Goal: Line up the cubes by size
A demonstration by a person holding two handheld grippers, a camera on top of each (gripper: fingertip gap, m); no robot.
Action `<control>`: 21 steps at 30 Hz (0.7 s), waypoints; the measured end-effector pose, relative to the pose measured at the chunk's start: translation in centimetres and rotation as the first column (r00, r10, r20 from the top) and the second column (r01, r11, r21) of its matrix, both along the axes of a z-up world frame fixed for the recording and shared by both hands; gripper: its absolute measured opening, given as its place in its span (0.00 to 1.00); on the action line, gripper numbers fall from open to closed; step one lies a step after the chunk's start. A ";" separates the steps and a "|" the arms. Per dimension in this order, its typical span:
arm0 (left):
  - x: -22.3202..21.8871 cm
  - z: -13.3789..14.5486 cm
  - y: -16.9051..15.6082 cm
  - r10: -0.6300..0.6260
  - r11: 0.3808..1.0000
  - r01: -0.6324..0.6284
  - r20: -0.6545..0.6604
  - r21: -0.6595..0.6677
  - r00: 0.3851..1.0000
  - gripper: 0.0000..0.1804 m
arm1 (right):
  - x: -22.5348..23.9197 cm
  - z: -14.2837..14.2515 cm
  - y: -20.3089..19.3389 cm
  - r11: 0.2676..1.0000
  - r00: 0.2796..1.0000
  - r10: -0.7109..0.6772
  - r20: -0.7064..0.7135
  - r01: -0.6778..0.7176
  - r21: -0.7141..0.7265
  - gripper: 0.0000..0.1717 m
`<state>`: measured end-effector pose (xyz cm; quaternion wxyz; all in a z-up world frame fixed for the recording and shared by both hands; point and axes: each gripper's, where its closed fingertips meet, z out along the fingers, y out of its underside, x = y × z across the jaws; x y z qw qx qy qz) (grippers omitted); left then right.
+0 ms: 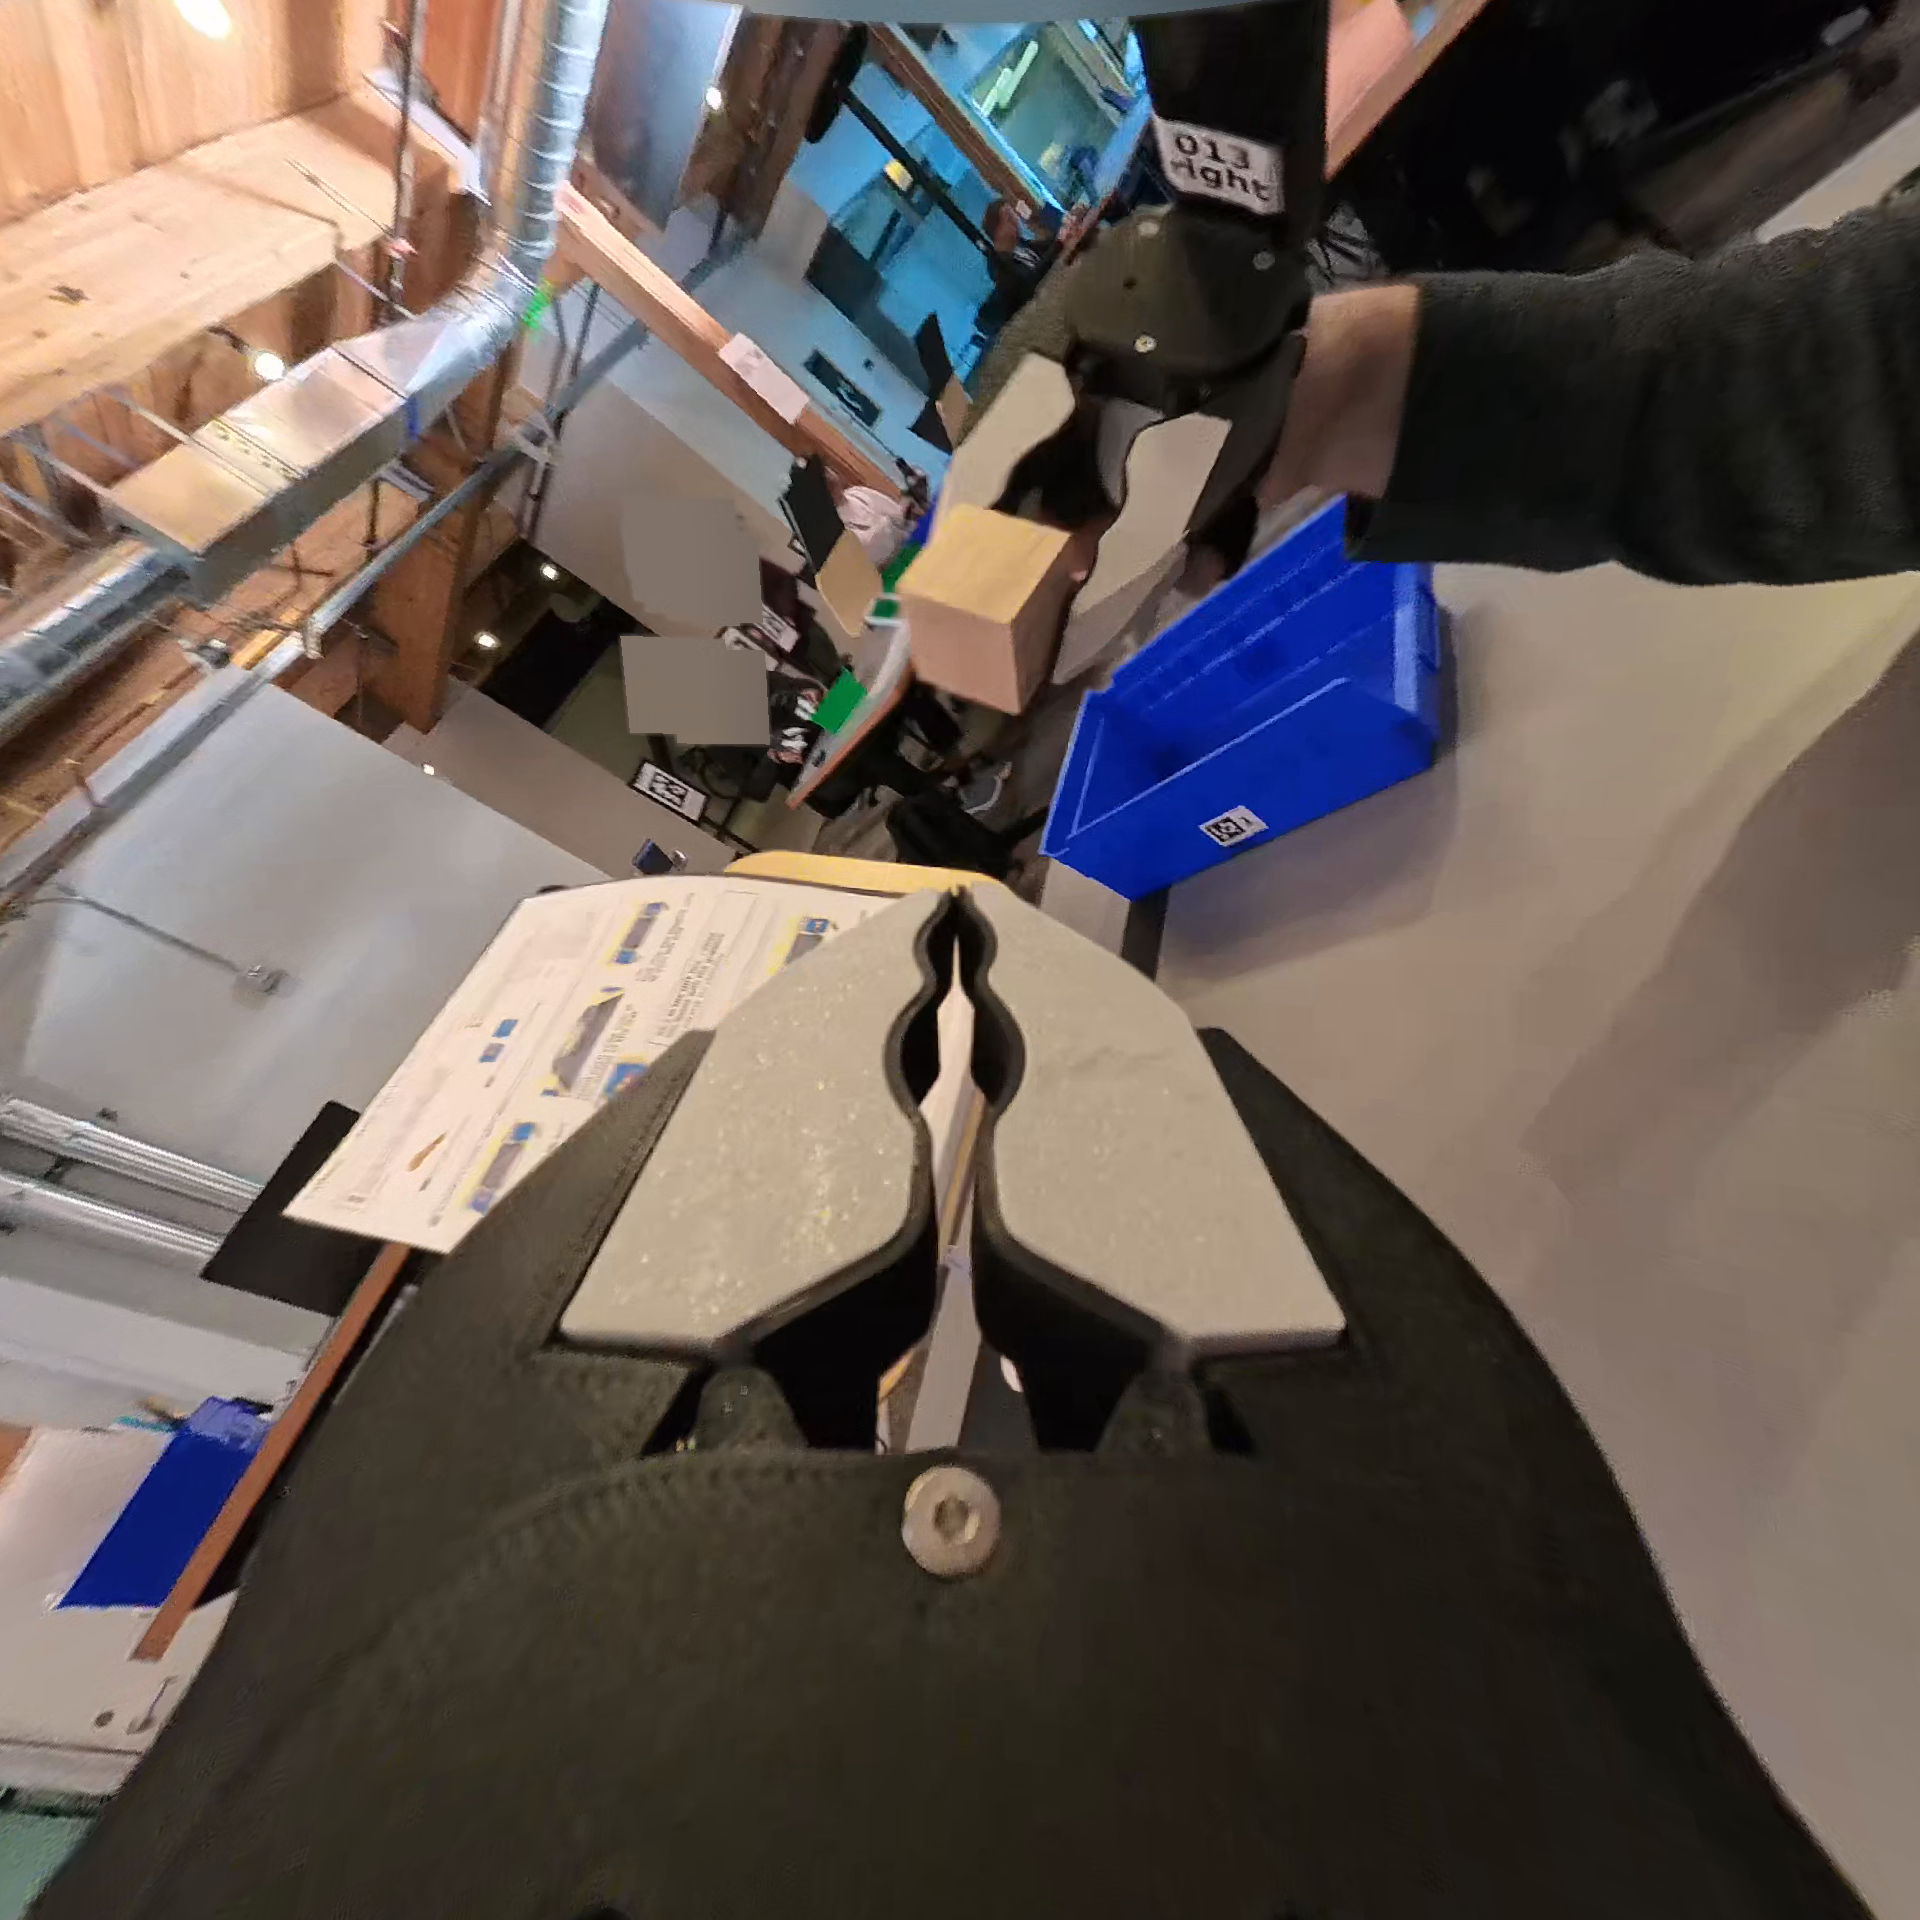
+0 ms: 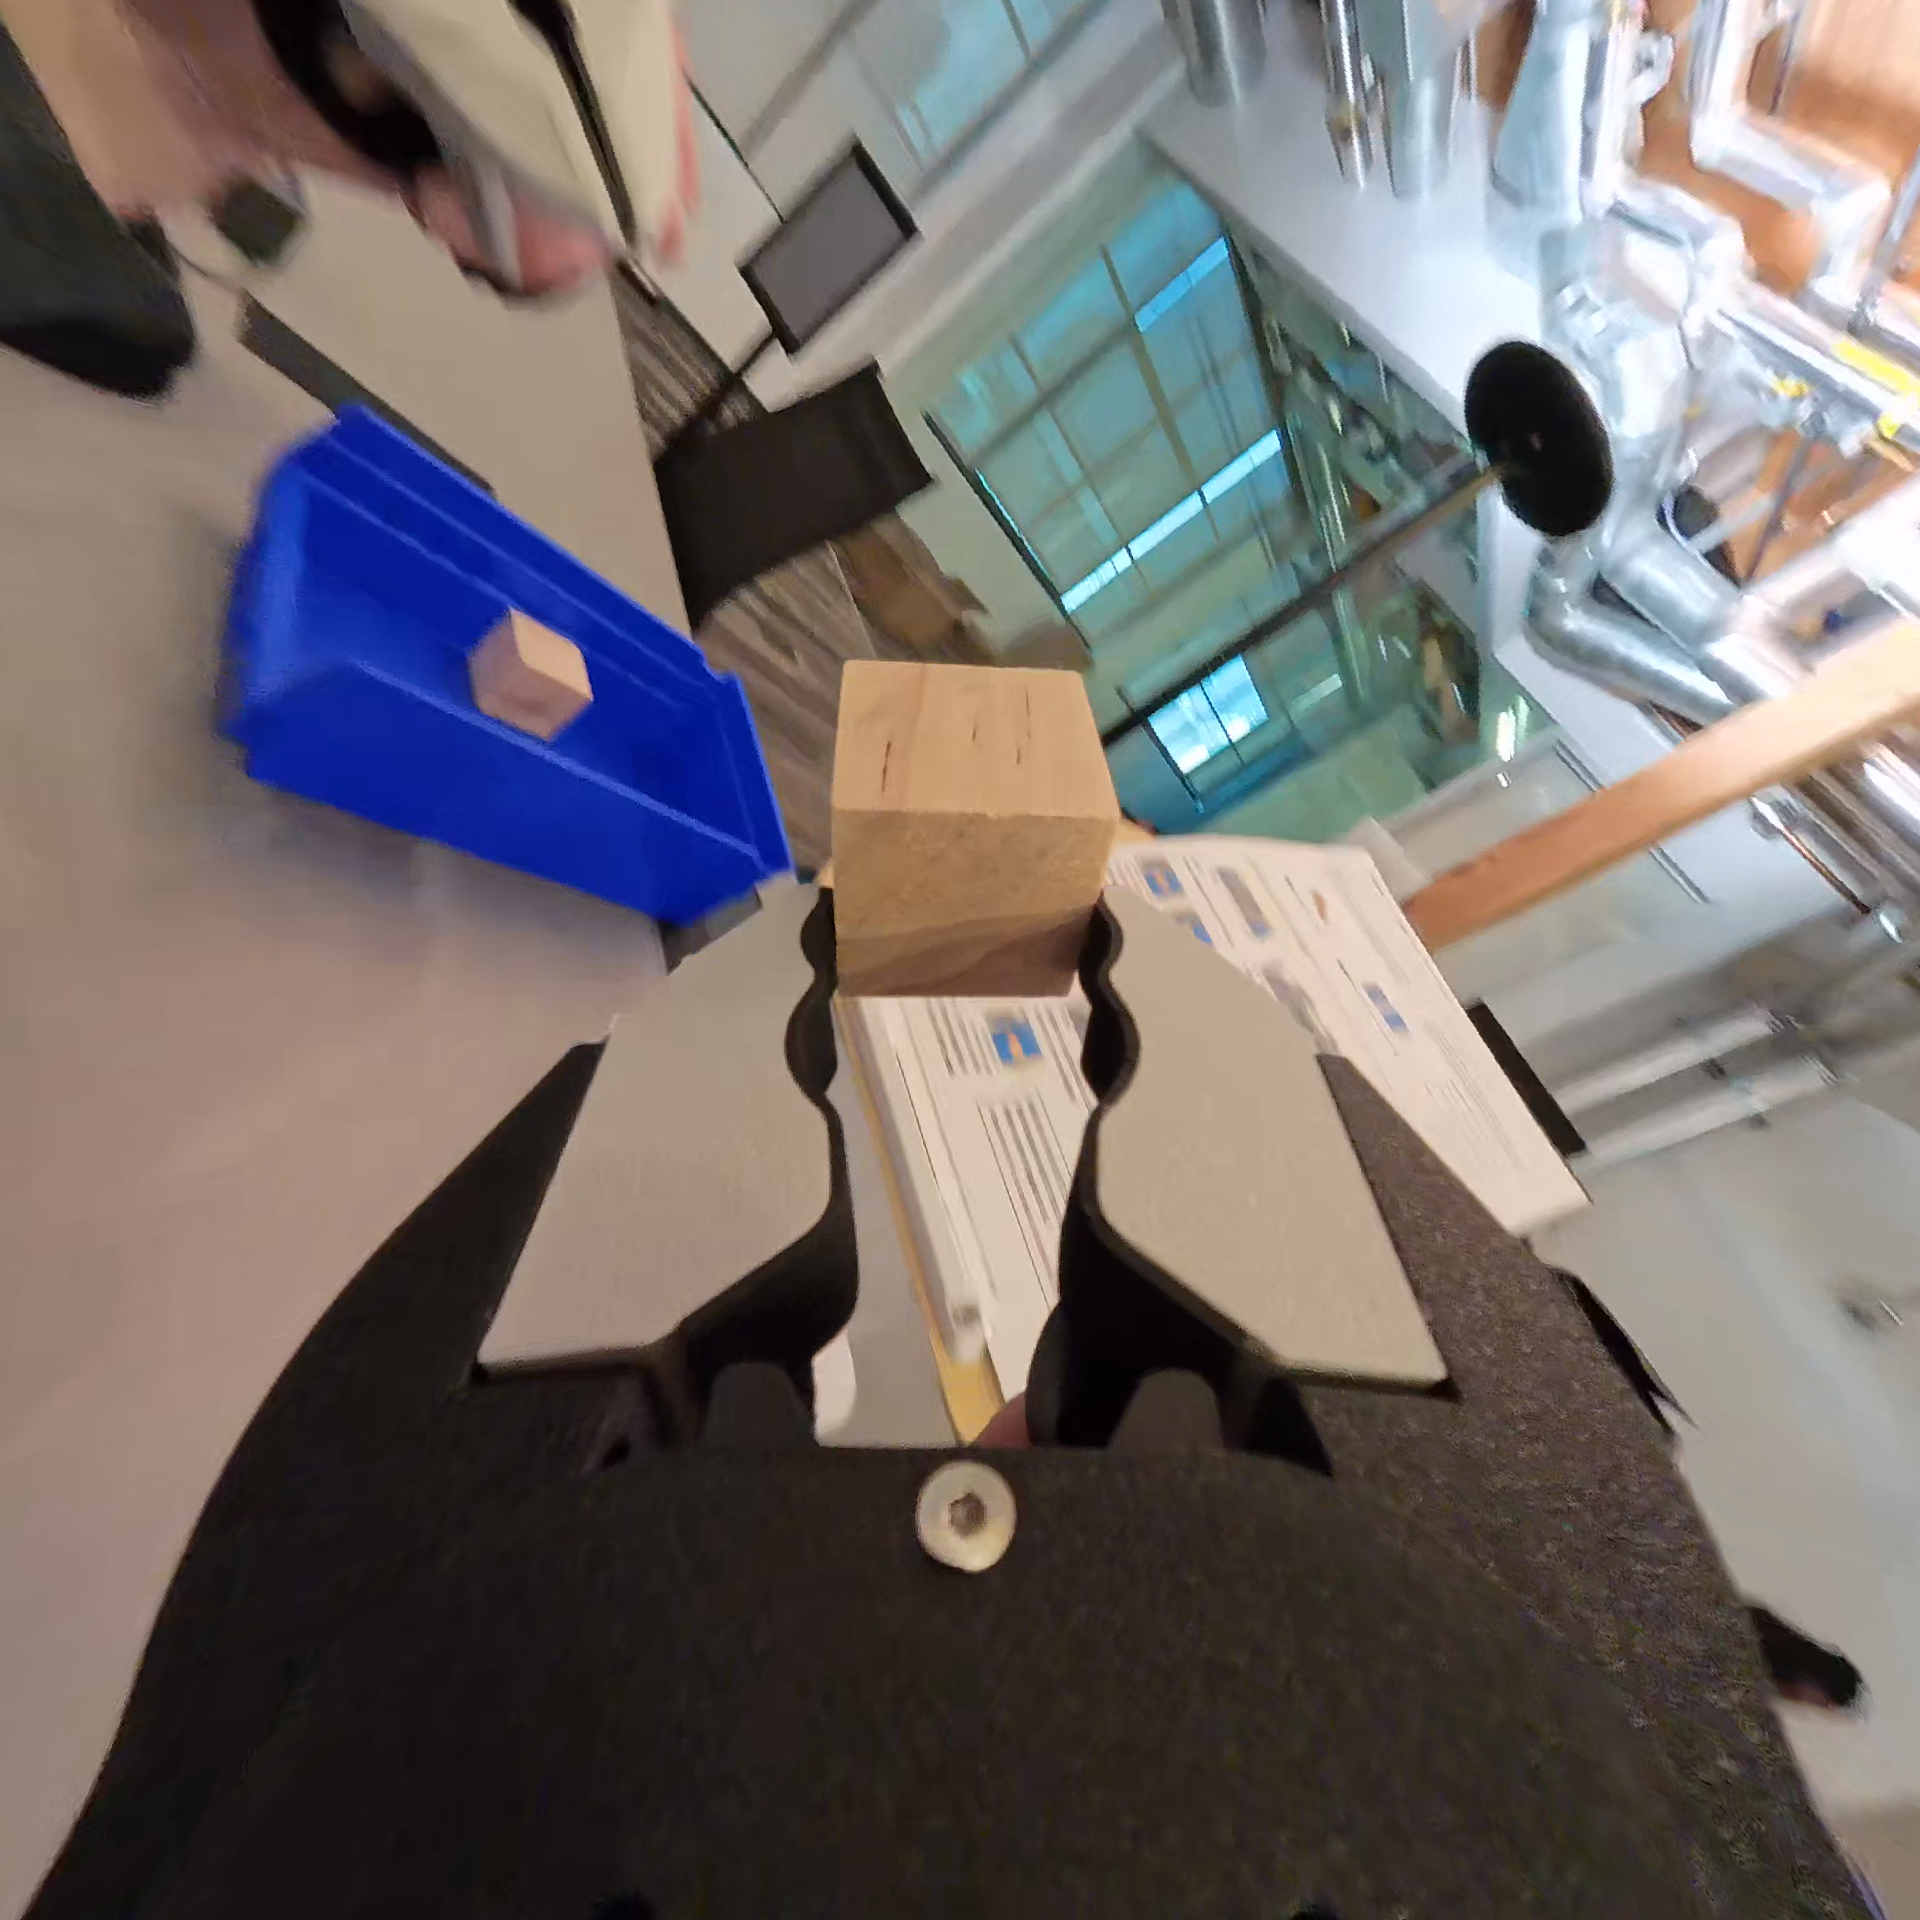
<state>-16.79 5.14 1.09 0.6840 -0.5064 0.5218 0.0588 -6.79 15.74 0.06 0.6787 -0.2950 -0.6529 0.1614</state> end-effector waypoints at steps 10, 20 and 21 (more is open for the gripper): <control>-3.7 0.9 -0.3 0.080 0.996 -0.081 0.063 0.022 0.995 0.00 | 17.0 -5.0 13.0 0.851 0.783 -0.506 0.362 0.520 0.065 0.26; -3.2 0.4 0.1 0.080 0.997 -0.080 0.043 0.004 0.996 0.00 | 25.3 -18.4 22.4 0.773 0.435 -0.429 0.792 0.630 0.073 0.26; -3.3 0.4 0.2 0.081 0.997 -0.081 0.044 0.001 0.996 0.00 | 25.5 -19.5 22.8 0.777 0.414 -0.398 0.819 0.627 0.061 0.26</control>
